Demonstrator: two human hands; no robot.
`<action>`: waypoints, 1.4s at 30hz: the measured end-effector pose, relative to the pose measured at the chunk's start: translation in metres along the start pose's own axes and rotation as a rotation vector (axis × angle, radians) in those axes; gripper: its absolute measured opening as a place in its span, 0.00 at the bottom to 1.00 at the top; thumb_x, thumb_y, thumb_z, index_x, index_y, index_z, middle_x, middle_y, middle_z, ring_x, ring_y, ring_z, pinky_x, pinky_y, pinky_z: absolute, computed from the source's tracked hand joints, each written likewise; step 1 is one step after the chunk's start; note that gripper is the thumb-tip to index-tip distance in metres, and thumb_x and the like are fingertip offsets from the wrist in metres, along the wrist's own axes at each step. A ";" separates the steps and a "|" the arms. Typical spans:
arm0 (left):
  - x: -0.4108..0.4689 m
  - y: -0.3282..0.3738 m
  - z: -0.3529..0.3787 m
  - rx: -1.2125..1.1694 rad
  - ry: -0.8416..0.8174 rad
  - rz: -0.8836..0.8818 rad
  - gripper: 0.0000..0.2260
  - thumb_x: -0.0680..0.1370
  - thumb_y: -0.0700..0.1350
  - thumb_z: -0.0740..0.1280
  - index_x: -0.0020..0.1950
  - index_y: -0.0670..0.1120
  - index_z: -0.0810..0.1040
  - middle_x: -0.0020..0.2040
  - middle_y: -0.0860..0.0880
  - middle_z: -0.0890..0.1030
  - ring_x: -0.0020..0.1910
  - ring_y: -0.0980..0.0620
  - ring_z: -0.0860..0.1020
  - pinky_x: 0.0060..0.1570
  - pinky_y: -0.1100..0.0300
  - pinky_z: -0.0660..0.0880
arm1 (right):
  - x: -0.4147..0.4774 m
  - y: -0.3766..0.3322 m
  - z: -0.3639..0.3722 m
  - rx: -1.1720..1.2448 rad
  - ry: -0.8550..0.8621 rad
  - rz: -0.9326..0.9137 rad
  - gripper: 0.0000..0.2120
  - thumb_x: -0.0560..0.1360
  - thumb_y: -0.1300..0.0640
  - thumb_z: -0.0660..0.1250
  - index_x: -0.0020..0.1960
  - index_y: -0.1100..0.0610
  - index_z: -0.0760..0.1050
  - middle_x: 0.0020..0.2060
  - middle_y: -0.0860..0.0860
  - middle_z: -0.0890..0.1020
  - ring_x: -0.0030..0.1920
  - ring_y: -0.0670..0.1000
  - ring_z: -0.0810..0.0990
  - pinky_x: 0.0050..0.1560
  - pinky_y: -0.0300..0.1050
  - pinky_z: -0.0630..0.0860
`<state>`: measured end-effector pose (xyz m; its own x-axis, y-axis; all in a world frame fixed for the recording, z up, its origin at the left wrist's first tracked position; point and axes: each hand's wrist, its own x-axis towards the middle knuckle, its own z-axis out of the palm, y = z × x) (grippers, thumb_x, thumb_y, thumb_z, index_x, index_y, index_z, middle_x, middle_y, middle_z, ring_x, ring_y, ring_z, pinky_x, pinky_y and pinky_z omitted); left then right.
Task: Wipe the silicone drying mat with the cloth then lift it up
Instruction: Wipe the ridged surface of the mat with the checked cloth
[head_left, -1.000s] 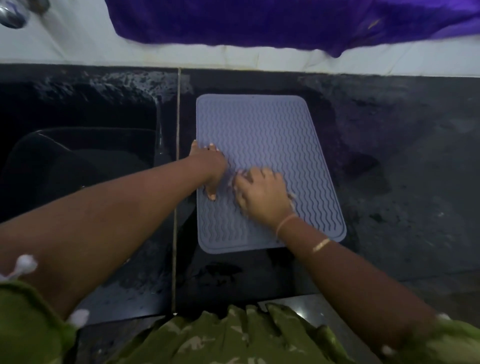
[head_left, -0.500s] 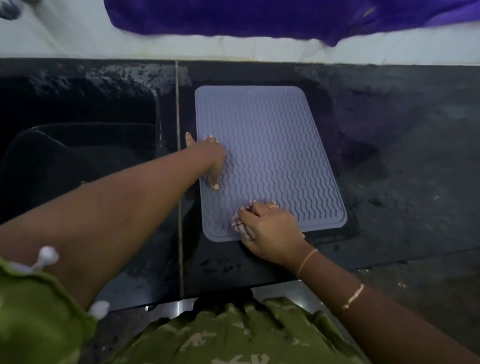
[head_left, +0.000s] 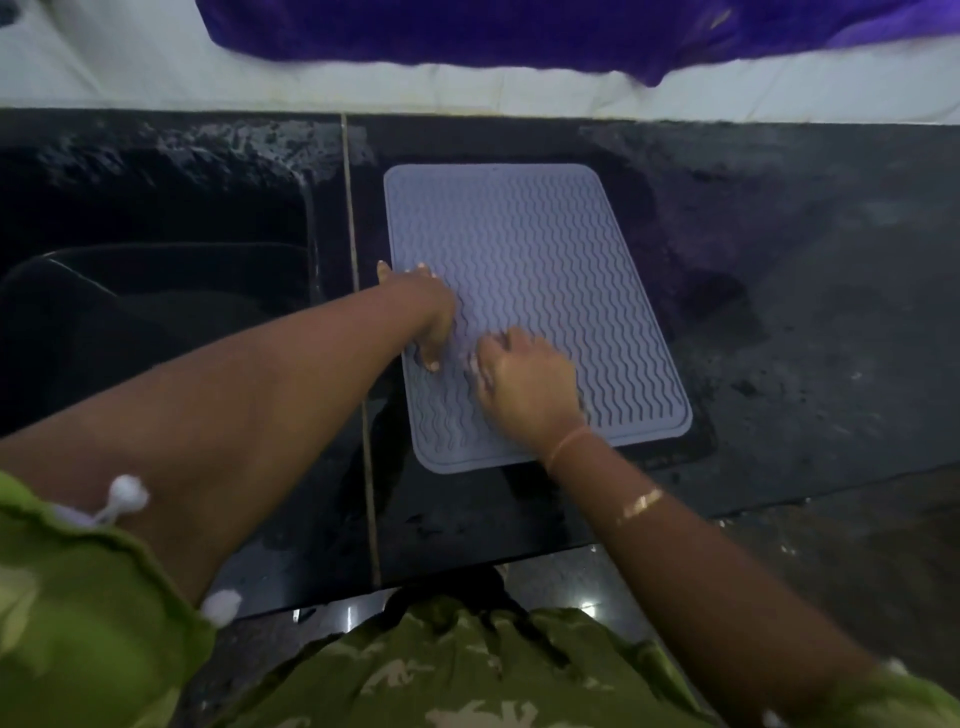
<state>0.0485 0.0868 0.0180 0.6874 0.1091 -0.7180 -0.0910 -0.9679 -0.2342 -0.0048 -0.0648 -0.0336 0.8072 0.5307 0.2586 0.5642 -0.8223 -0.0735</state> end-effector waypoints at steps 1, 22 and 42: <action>0.001 -0.001 0.000 -0.011 -0.006 0.001 0.53 0.69 0.57 0.74 0.78 0.43 0.41 0.78 0.41 0.42 0.77 0.42 0.47 0.72 0.36 0.45 | -0.020 -0.004 0.001 0.006 0.030 0.011 0.09 0.69 0.53 0.71 0.39 0.59 0.76 0.33 0.58 0.78 0.30 0.58 0.77 0.27 0.44 0.71; 0.003 0.006 -0.007 0.052 -0.026 -0.054 0.55 0.68 0.57 0.75 0.78 0.41 0.39 0.78 0.39 0.41 0.77 0.41 0.46 0.72 0.34 0.45 | -0.014 0.013 -0.006 0.140 -0.037 -0.125 0.11 0.68 0.48 0.66 0.33 0.55 0.75 0.28 0.53 0.78 0.26 0.53 0.76 0.23 0.38 0.67; 0.036 0.034 -0.043 -0.033 0.023 0.002 0.58 0.66 0.60 0.75 0.77 0.39 0.38 0.78 0.40 0.40 0.77 0.39 0.45 0.74 0.42 0.45 | 0.249 0.107 0.003 0.495 -0.492 0.081 0.20 0.77 0.44 0.61 0.64 0.53 0.71 0.62 0.53 0.76 0.64 0.54 0.71 0.62 0.49 0.66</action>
<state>0.1009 0.0480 0.0119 0.7035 0.1028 -0.7033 -0.0682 -0.9752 -0.2107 0.2574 -0.0200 0.0204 0.7687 0.5993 -0.2237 0.4174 -0.7349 -0.5345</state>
